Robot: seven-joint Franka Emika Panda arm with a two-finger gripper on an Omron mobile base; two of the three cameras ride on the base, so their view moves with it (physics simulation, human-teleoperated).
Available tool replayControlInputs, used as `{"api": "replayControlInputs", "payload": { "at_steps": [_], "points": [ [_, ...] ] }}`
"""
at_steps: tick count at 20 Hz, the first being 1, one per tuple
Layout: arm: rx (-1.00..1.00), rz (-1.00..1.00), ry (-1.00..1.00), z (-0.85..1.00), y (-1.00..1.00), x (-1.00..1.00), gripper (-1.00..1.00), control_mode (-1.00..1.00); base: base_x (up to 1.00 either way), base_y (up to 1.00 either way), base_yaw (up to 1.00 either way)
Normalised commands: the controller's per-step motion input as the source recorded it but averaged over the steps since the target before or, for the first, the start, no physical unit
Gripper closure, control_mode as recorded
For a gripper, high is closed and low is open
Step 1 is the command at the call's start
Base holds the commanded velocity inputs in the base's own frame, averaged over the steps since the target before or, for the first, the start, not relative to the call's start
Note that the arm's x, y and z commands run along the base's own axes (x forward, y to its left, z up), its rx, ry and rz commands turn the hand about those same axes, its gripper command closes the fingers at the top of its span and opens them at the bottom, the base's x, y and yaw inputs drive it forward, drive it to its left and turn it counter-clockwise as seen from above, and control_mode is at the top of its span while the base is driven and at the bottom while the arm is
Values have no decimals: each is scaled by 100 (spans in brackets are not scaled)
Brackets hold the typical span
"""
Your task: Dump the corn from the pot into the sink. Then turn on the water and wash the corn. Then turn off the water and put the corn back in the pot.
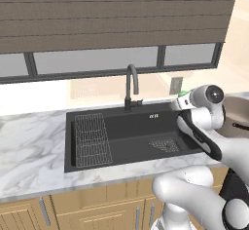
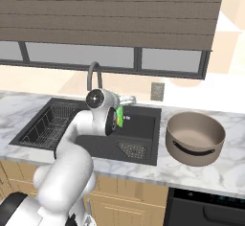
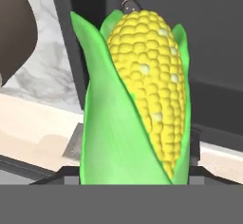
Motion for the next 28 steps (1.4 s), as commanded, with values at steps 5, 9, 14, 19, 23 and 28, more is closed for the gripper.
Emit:
{"api": "replayControlInputs", "payload": {
  "at_steps": [5, 9, 14, 19, 23, 28],
  "points": [
    [3, -12, 0, 100, -32, -27, 100, -100, 0, 0, 0],
    [4, -21, 10, 84, -79, -2, 100, -100, 0, 0, 0],
    [1, -21, 18, 23, -98, 3, 100, -100, 0, 0, 0],
    [2, -6, 19, -67, -100, 0, 100, -100, 0, 0, 0],
    [3, -1, 10, -42, -100, 5, 100, -100, 0, 0, 0],
    [8, -3, 11, -44, -96, 15, 100, -100, 0, 0, 0]
  ]
}}
